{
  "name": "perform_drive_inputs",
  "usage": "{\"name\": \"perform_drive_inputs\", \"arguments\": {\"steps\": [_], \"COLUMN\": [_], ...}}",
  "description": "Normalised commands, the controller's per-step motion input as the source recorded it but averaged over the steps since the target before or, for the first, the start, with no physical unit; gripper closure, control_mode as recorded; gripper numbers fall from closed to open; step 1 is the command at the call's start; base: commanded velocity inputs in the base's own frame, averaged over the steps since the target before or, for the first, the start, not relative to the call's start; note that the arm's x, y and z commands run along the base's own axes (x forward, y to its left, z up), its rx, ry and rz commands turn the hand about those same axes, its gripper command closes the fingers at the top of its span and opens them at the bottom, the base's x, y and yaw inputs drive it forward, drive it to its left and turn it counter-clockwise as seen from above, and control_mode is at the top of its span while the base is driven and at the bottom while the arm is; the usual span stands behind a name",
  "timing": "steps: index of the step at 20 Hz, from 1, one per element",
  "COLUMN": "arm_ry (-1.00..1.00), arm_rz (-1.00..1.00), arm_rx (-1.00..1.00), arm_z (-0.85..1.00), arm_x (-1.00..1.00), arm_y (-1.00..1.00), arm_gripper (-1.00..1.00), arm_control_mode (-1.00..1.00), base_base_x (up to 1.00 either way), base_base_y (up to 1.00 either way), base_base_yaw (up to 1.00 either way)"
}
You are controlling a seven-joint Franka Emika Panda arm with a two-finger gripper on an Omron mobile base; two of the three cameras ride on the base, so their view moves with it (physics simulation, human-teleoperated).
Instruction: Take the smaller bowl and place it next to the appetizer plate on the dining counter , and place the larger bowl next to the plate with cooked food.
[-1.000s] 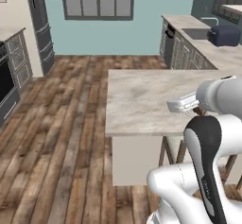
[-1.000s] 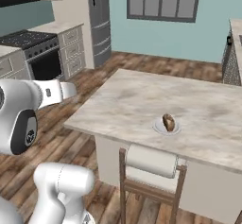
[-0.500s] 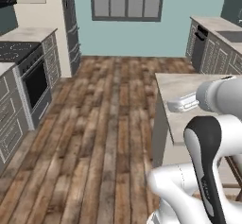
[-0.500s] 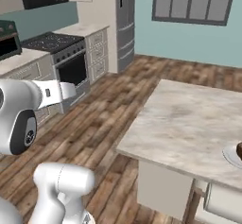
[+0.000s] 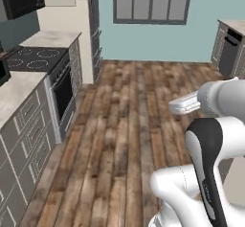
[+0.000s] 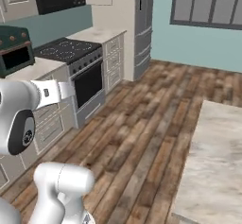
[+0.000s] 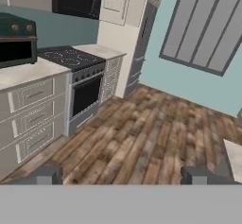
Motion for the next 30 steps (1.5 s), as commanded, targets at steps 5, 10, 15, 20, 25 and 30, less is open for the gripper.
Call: {"name": "perform_drive_inputs", "arguments": {"steps": [5, 10, 15, 20, 25, 30], "arm_ry": [0.0, 0.0, 0.0, 0.0, 0.0, 0.0], "arm_rz": [0.0, 0.0, 0.0, 0.0, 0.0, 0.0], "arm_rx": [0.0, 0.0, 0.0, 0.0, 0.0, 0.0], "arm_z": [0.0, 0.0, 0.0, 0.0, 0.0, 0.0], "arm_x": [0.0, 0.0, 0.0, 0.0, 0.0, 0.0], "arm_y": [0.0, 0.0, 0.0, 0.0, 0.0, 0.0], "arm_gripper": [-1.0, -1.0, -1.0, -1.0, -1.0, -1.0], "arm_control_mode": [1.0, 1.0, 1.0, 1.0, 1.0, 1.0], "base_base_x": [1.0, 1.0, 1.0, 1.0, 1.0, 1.0], "base_base_y": [0.21, 0.0, 0.0, 0.0, 0.07, 0.1], "base_base_yaw": [-0.12, -0.17, -0.1, -0.01, 0.04, 0.23]}}
